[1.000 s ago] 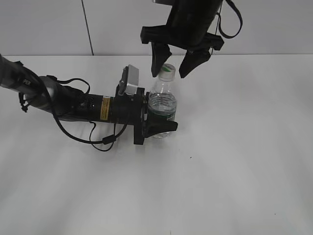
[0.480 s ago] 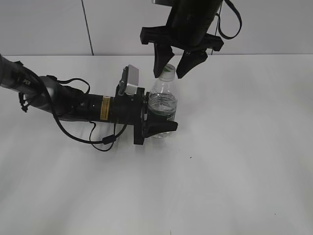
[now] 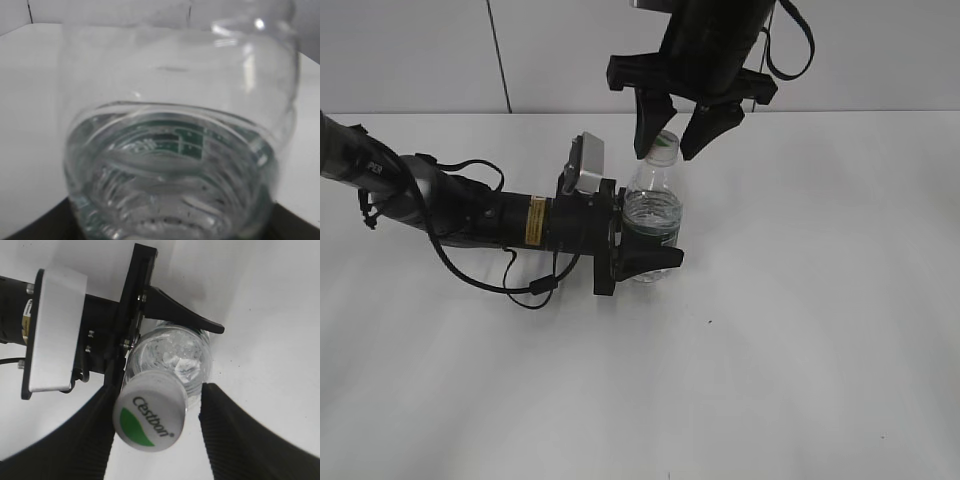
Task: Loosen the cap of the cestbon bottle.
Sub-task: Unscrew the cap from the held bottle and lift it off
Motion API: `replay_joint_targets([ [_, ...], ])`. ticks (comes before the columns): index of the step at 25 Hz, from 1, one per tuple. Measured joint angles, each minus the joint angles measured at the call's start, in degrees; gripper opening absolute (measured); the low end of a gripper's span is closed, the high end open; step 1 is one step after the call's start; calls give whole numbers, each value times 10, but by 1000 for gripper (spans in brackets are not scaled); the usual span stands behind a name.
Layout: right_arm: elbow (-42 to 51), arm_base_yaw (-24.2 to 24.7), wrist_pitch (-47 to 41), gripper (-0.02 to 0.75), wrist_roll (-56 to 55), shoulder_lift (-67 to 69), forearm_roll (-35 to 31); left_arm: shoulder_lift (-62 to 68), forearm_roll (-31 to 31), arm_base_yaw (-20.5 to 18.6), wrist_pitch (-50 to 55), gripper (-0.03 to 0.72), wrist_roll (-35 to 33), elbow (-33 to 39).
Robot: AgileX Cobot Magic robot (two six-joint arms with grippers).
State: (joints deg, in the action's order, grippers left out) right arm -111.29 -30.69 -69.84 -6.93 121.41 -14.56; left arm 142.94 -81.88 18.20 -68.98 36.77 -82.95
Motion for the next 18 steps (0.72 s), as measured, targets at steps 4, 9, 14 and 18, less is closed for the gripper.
replay_joint_targets([
  [4, 0, 0, 0, 411, 0, 0, 0, 0, 0, 0, 0, 404, 0, 0],
  [9, -18, 0, 0, 382, -1, 0, 0, 0, 0, 0, 0, 404, 0, 0],
  [14, -24, 0, -1, 295, -1, 0, 1, 0, 0, 0, 0, 404, 0, 0],
  [18, -24, 0, -1, 295, -1, 0, 1, 0, 0, 0, 1, 404, 0, 0],
])
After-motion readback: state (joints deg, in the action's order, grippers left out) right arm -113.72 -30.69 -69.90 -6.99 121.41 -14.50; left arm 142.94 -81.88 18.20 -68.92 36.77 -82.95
